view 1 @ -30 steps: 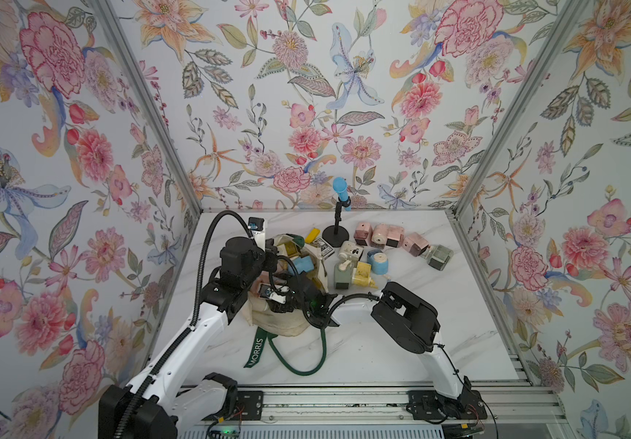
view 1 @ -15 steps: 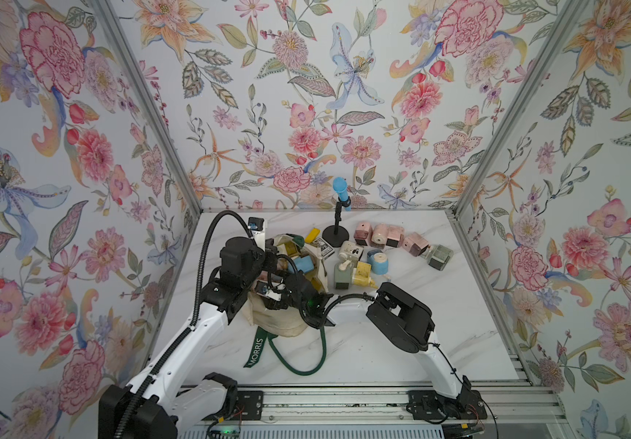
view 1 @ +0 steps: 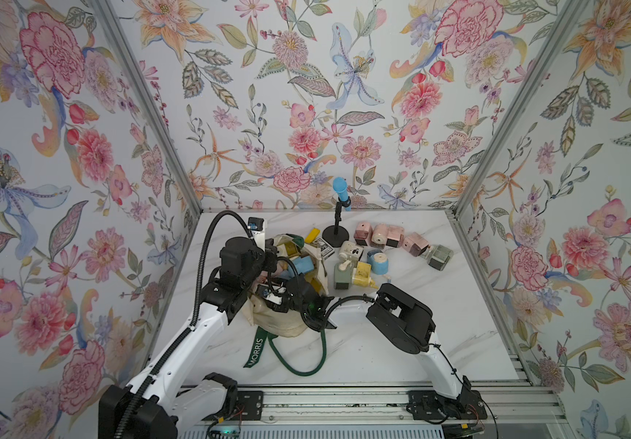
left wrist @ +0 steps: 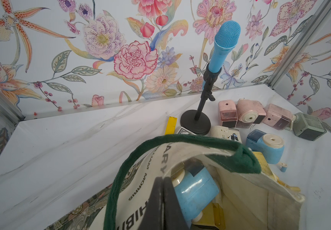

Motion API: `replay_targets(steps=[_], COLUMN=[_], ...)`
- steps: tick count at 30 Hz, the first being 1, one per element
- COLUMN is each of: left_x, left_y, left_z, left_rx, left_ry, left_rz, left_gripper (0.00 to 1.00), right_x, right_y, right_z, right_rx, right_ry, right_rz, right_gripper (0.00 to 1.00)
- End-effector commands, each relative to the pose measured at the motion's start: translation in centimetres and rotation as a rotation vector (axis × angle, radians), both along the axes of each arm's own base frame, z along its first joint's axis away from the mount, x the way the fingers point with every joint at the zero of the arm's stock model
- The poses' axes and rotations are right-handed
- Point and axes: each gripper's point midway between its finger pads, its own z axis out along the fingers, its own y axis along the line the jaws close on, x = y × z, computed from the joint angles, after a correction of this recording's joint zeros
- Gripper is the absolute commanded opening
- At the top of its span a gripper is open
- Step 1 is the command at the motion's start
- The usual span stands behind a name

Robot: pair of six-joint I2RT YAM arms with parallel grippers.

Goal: Take out the pencil sharpeners from the tote bags
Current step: Pick up the pencil sharpener from the canvas bag, then place the pencil sharpener at the center of the board.

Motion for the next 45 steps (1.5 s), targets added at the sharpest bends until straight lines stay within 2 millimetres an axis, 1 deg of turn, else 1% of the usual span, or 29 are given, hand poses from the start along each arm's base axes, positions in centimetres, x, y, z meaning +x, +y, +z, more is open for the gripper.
replay_targets(steps=[1,6,14,22,29,34,38,42,45], left_x=[0.0,0.0,-0.1,-0.1,-0.2,-0.2,-0.2,-0.2,-0.2], left_y=[0.4,0.2,0.2,0.1,0.2,0.2,0.3,0.2,0.3], left_z=[0.3,0.3,0.4,0.4,0.5,0.6,0.7,0.7,0.7], left_rx=[-0.012,-0.016,-0.022,-0.027,-0.027,-0.026,-0.025,-0.029,-0.028], left_ry=[-0.013,-0.014,-0.017,-0.014,-0.017,-0.021,-0.023,-0.023,-0.024], left_rz=[0.013,0.007,0.003,0.000,0.003,0.005,0.006,0.003,0.006], left_gripper=[0.00,0.00,0.00,0.00,0.00,0.00,0.00,0.00,0.00], right_x=[-1.1,-1.8,-3.5,-5.7,-8.0,-9.2,-9.7,-9.7,-8.9], right_y=[-0.5,-1.4,-2.7,-5.0,-6.9,-9.1,-11.1,-14.1,-16.8], right_z=[1.8,3.1,4.9,7.8,9.8,11.7,13.4,15.4,17.0], right_rx=[0.027,0.059,0.100,0.144,0.150,0.165,0.184,0.252,0.325], right_ry=[0.026,0.069,0.092,0.098,0.116,0.112,0.117,0.127,0.134], right_rz=[0.011,0.025,0.059,0.095,0.155,0.168,0.159,0.151,0.105], right_gripper=[0.52,0.48,0.46,0.44,0.43,0.43,0.44,0.44,0.44])
